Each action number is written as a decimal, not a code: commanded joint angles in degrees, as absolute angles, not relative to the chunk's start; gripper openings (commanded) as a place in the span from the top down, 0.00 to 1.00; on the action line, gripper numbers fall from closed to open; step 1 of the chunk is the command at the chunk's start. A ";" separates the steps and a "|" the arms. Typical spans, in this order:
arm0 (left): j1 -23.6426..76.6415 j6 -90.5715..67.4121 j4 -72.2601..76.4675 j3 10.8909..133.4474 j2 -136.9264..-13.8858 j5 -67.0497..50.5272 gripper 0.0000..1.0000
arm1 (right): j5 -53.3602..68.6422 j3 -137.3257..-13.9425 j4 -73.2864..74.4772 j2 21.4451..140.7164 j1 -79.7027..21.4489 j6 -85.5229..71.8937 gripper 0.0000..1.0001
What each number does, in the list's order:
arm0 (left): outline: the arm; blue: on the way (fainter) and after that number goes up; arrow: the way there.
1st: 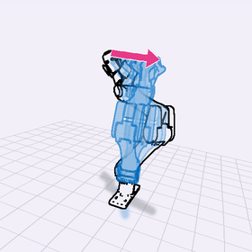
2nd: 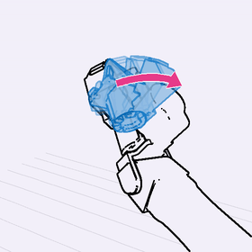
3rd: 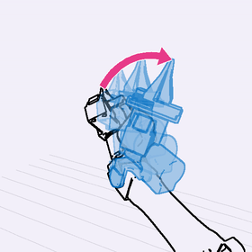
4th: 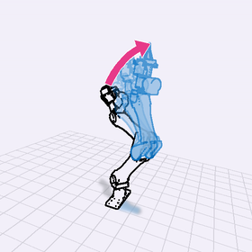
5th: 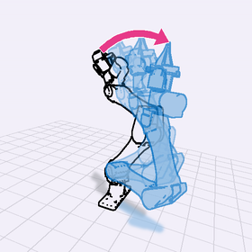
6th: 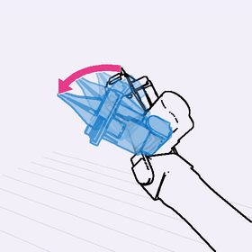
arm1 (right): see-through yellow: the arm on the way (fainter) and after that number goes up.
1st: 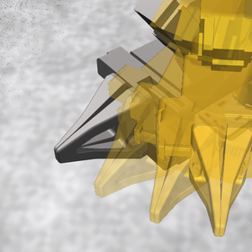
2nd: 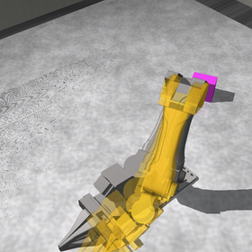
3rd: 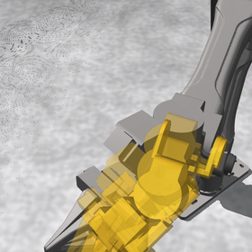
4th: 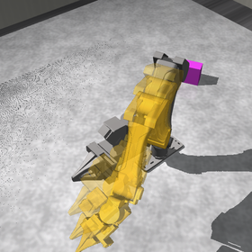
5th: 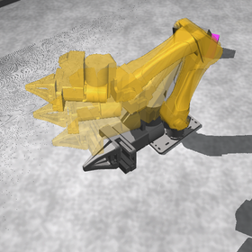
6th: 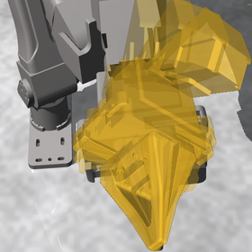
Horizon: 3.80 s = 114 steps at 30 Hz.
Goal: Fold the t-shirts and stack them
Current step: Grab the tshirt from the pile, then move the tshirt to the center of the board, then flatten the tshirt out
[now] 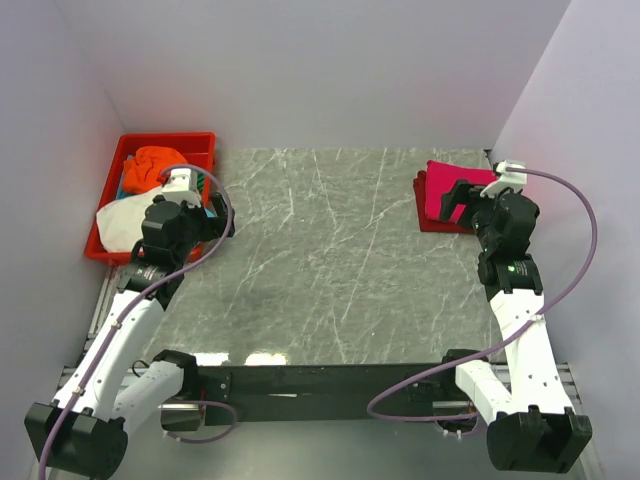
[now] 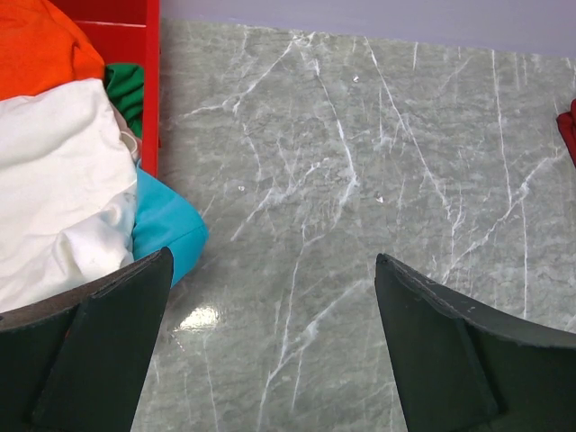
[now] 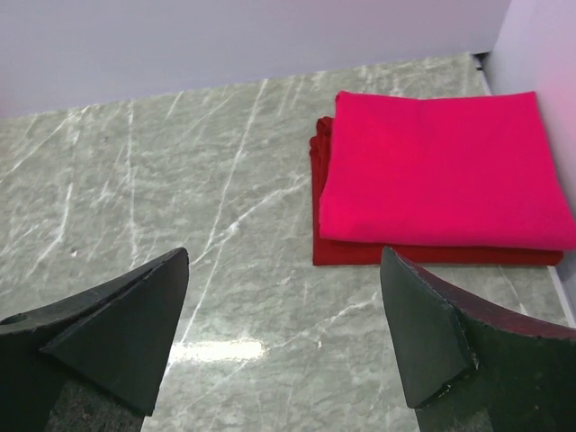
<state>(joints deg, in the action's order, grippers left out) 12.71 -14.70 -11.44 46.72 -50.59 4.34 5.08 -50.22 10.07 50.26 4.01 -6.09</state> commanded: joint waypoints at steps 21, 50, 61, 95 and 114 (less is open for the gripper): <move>-6.83 -27.94 -11.60 48.08 -55.89 -9.83 0.07 | 35.33 -50.98 20.30 48.96 4.04 14.76 0.07; -10.37 -26.19 -21.27 73.00 -75.87 -6.93 0.99 | 38.58 -51.59 22.41 49.66 3.96 13.62 0.07; -5.64 -32.16 -11.36 93.59 -68.12 -29.35 0.99 | 38.06 -51.59 22.24 49.75 3.96 13.62 0.07; 15.29 -29.02 -14.76 71.28 -85.17 -5.27 0.18 | 42.70 -51.24 28.55 54.39 4.22 27.40 0.05; 39.80 -17.81 -18.20 52.83 -71.98 -15.48 0.19 | 44.12 -50.71 42.89 71.45 -12.65 70.81 0.10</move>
